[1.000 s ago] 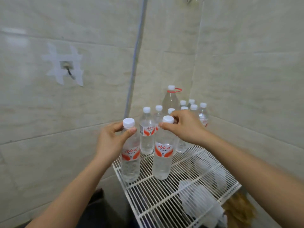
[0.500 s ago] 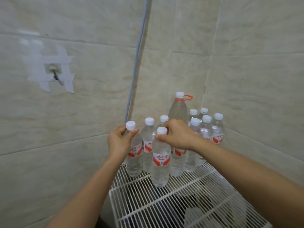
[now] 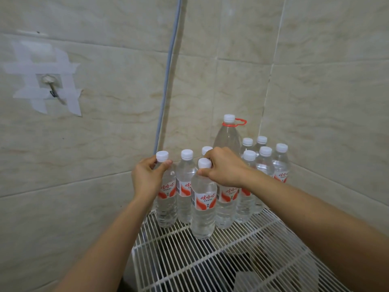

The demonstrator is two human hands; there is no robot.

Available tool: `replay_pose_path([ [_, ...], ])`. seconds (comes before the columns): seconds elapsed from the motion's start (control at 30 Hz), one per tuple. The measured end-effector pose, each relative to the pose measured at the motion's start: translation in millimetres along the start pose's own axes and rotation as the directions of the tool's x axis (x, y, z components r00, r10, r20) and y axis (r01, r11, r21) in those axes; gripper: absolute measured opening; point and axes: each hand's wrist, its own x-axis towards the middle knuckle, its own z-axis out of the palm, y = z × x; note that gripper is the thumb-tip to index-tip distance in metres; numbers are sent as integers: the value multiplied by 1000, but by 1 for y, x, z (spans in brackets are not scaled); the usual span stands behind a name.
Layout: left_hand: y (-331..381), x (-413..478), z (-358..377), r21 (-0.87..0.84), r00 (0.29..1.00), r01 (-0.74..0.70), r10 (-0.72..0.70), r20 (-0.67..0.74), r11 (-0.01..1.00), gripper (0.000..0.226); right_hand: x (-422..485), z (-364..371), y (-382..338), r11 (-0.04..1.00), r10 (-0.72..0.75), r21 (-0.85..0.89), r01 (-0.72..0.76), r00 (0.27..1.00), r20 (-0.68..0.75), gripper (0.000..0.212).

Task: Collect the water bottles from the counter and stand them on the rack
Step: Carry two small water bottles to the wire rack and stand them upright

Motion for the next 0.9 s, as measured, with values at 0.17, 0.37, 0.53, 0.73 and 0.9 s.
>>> replay_pose_path([
  [0.17, 2, -2, -2, 65, 999, -26, 24, 34, 998, 41, -3, 4, 0, 999, 4, -48, -6, 999, -41, 39],
  [0.37, 5, -1, -7, 93, 998, -37, 33, 44, 995, 42, -4, -3, 1, 998, 40, -39, -40, 999, -9, 42],
  [0.53, 6, -4, -9, 65, 998, -43, 40, 44, 997, 40, -4, -2, 0, 999, 34, -4, -34, 999, -16, 41],
  [0.73, 6, -5, -11, 74, 996, -60, 54, 72, 995, 41, -2, -5, 0, 1000, 12, -20, -12, 1000, -5, 42],
  [0.9, 4, -4, -11, 89, 994, -51, 41, 103, 995, 46, 0, -9, 0, 1000, 20, -23, -20, 999, 29, 43],
])
